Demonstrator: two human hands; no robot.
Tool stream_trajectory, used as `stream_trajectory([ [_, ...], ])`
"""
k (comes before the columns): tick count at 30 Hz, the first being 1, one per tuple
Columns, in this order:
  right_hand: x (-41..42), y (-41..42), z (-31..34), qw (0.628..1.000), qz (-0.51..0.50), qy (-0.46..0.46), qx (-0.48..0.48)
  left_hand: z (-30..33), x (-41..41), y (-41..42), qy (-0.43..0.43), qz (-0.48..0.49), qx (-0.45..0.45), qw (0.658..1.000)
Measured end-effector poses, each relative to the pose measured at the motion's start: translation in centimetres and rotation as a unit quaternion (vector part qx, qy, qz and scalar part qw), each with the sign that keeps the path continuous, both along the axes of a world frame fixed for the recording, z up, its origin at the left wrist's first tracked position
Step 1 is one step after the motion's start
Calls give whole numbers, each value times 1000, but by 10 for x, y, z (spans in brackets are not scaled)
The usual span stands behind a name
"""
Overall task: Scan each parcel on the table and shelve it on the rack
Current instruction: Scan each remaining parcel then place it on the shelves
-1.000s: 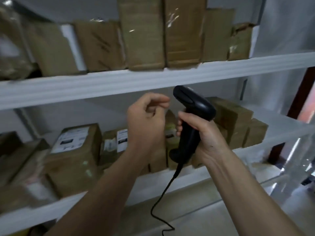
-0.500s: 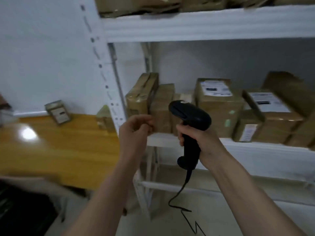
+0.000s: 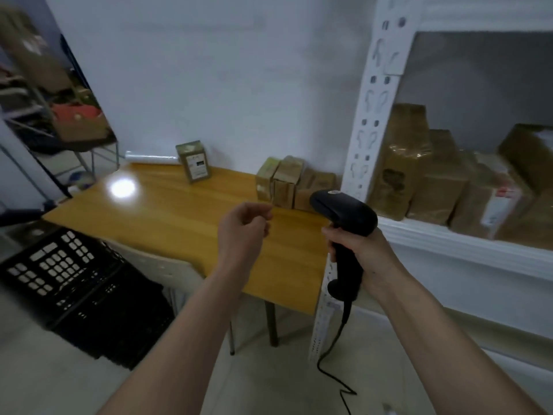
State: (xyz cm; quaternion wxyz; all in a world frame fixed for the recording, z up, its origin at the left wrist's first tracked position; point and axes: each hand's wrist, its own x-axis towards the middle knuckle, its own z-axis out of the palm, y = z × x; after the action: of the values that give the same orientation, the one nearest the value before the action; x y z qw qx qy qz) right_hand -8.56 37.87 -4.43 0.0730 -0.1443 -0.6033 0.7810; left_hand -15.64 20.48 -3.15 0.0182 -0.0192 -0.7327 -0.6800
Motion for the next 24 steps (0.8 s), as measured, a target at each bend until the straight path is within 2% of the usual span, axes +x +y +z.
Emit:
stream_trajectory([
  [12, -102, -76, -4, 999, 35, 13, -3, -23, -72, -69, -26, 21, -15, 999],
  [24, -290, -121, -12, 995, 66, -52, -50, -37, -259, -105, -41, 25, -81, 996],
])
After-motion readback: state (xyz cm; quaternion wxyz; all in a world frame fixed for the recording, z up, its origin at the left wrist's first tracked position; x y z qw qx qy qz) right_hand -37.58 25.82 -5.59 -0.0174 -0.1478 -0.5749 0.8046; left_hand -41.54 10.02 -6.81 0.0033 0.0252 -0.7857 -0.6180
